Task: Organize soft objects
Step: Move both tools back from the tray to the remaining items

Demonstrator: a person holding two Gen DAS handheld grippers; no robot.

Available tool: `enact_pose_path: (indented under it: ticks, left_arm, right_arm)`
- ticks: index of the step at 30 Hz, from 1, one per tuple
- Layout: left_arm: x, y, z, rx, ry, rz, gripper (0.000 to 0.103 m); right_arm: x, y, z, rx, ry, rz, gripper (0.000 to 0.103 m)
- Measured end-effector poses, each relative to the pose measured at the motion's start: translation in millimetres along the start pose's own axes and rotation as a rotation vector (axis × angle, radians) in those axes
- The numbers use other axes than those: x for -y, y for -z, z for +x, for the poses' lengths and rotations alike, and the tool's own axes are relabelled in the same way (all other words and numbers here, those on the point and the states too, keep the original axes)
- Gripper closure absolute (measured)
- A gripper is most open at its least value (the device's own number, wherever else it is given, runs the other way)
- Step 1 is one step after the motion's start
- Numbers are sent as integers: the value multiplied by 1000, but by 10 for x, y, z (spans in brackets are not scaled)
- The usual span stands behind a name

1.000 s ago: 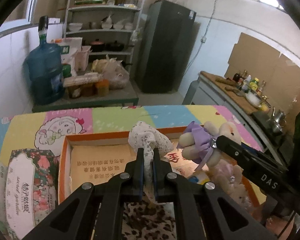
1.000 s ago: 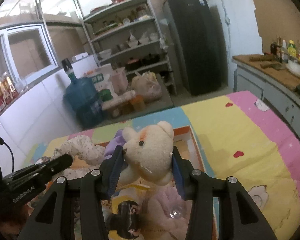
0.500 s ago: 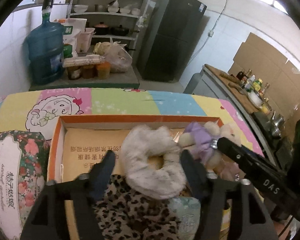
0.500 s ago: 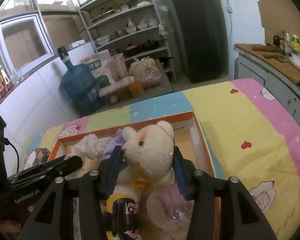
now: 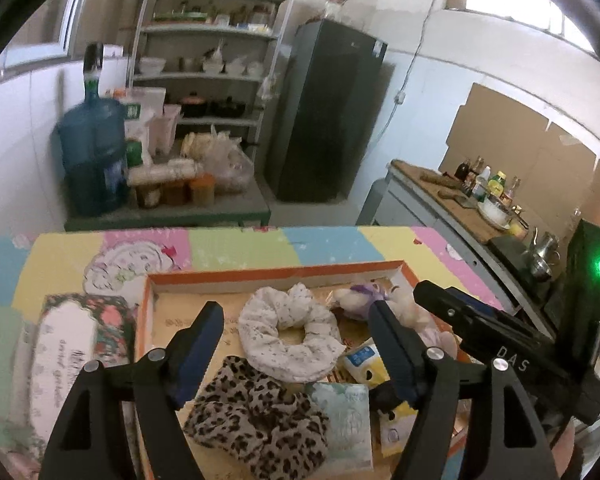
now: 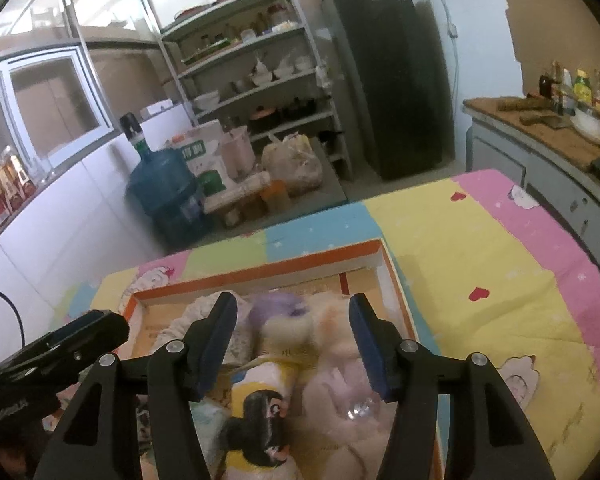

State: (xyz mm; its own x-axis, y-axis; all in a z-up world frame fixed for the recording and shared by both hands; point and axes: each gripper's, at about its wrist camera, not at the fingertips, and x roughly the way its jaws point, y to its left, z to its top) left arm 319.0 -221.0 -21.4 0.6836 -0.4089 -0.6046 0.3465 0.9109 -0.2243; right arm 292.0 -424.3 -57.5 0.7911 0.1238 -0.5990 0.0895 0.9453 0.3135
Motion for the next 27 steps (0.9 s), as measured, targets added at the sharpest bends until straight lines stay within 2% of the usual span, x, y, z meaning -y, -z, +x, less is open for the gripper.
enact_pose_path:
  ticks: [10,18,21,24,27]
  left_arm:
    - [-45,62,-744,163,-57,87,29]
    - [-351,242,-1478,282,-131,121,29]
    - [-515,345,-1685,299,-140,103,29]
    - [-688,465,-1883,315,-155,86,29]
    - [-882,604,-2068,328,-181,73,29]
  right_arm:
    - [-457,159,-651,107,-14,-78,43]
    - [-1006,510,-1234,184,-105,-144,43]
    - [-1224,682,-1348,184,-142,-172,42]
    - [-1405,869,-1396,169,-170,-196,35]
    - [-1547,1093,-1373,142,-188,-221,34]
